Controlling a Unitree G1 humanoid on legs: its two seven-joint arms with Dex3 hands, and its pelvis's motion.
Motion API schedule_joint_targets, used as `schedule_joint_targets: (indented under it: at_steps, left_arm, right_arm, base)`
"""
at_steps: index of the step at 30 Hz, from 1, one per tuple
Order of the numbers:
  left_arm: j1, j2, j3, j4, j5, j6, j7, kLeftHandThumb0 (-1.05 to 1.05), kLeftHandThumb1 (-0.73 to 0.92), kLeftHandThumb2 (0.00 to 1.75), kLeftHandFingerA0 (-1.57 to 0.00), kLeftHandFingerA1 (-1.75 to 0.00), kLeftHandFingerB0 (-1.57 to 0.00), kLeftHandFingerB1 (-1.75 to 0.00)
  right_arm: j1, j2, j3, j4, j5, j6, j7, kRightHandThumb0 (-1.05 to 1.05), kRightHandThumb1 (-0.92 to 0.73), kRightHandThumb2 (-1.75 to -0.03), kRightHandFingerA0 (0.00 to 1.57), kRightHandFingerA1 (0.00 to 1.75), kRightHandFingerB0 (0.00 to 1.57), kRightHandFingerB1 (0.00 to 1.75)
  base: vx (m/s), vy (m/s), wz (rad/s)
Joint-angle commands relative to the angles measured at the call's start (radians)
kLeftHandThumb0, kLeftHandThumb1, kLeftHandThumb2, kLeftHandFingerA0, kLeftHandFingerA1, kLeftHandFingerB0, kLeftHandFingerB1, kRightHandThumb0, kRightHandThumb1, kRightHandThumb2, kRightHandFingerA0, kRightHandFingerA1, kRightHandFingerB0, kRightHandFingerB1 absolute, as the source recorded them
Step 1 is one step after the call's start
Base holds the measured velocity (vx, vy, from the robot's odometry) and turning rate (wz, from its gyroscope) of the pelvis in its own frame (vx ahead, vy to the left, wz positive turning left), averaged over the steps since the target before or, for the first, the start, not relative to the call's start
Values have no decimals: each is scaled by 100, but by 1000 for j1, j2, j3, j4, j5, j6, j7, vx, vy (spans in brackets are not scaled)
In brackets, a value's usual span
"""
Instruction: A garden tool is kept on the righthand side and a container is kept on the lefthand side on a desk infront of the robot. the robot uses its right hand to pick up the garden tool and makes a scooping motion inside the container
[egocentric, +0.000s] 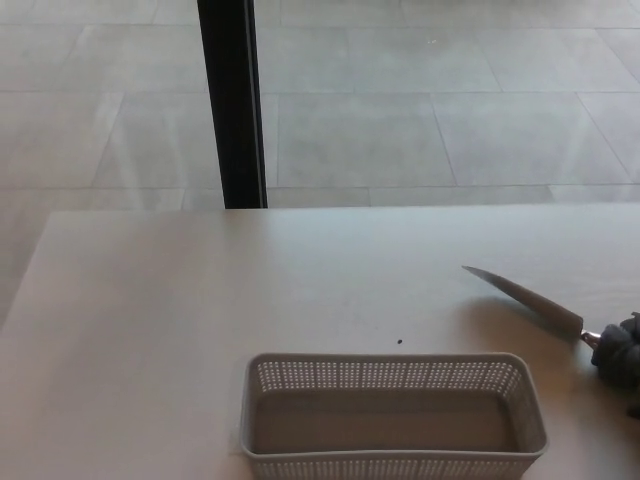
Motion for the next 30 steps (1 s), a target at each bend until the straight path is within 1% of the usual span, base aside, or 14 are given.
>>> schedule_joint_targets:
  at_steps: [1,3,4,7,10,15,16,18,19,21,23,26,28,30]
  left_arm:
    - [6,12,2,2,-6,-13,-11,-50,67,60,-64,-67,-57,-53]
    - [1,10,1,6,-4,-12,-8,-50,67,60,-62,-64,-58,-52]
    - [-2,8,1,0,-5,-3,0,-51,66,60,-63,-65,-57,-51]
    - [-3,9,-5,3,1,-3,0,-51,66,60,-63,-64,-56,-50]
    - [-6,8,-12,12,9,-2,7,-52,66,60,-64,-62,-55,-49]
    - [-3,13,-17,5,8,-6,-8,-52,67,60,-58,-59,-53,-48]
    - [-3,14,-21,3,11,-9,-7,-53,67,61,-58,-59,-53,-48]
    - [-4,13,-21,7,11,-11,-7,-52,67,60,-59,-59,-54,-49]
    - [-5,14,-24,8,13,-9,-7,-52,68,61,-57,-60,-51,-49]
    - [-10,17,-21,8,8,-3,-10,-52,67,60,-57,-61,-51,-49]
    - [-15,20,-26,7,14,-3,-6,-52,67,60,-60,-60,-52,-49]
    - [-16,20,-28,7,16,-10,-1,-52,68,60,-62,-61,-55,-49]
    - [-21,23,-18,7,5,0,-7,-52,67,60,-60,-62,-53,-49]
    - [-25,25,-17,7,4,1,-9,-52,67,60,-59,-61,-53,-48]
  right_arm:
    - [93,26,147,69,-220,170,-35,-42,-72,-61,56,96,19,34]
    - [90,26,162,76,-235,176,-43,-40,-72,-61,63,112,32,34]
    - [95,27,198,82,-270,179,-45,-41,-69,-60,75,103,58,44]
    - [101,32,222,87,-293,189,-70,-43,-73,-61,69,107,55,46]
    - [111,37,241,90,-308,192,-97,-41,-73,-65,71,131,54,49]
    - [190,42,186,101,-273,76,-381,-36,-65,-61,79,167,78,79]
    - [203,44,172,108,-263,56,-424,-37,-64,-63,80,164,78,73]
    - [214,48,160,121,-257,32,-471,-37,-73,-61,80,165,76,85]
    - [225,52,142,129,-241,10,-512,-36,-81,-68,82,170,73,118]
    - [256,62,88,152,-195,-56,-621,-35,-84,-71,82,174,66,144]
    - [271,65,51,168,-169,-107,-678,-37,-85,-72,86,175,68,150]
    - [278,43,13,164,-178,-164,-805,-33,-70,-71,98,175,72,141]
    - [261,22,-26,164,-178,-202,-885,-40,-78,-67,87,173,81,98]
    - [251,10,-46,168,-181,-235,-937,-35,-75,-67,89,172,82,99]
  base:
    - [0,0,0]
    - [0,0,0]
    - [0,0,0]
    - [0,0,0]
    - [0,0,0]
    - [0,0,0]
    - [0,0,0]
    - [0,0,0]
    - [0,0,0]
    - [0,0,0]
    - [0,0,0]
    - [0,0,0]
    - [0,0,0]
    - [0,0,0]
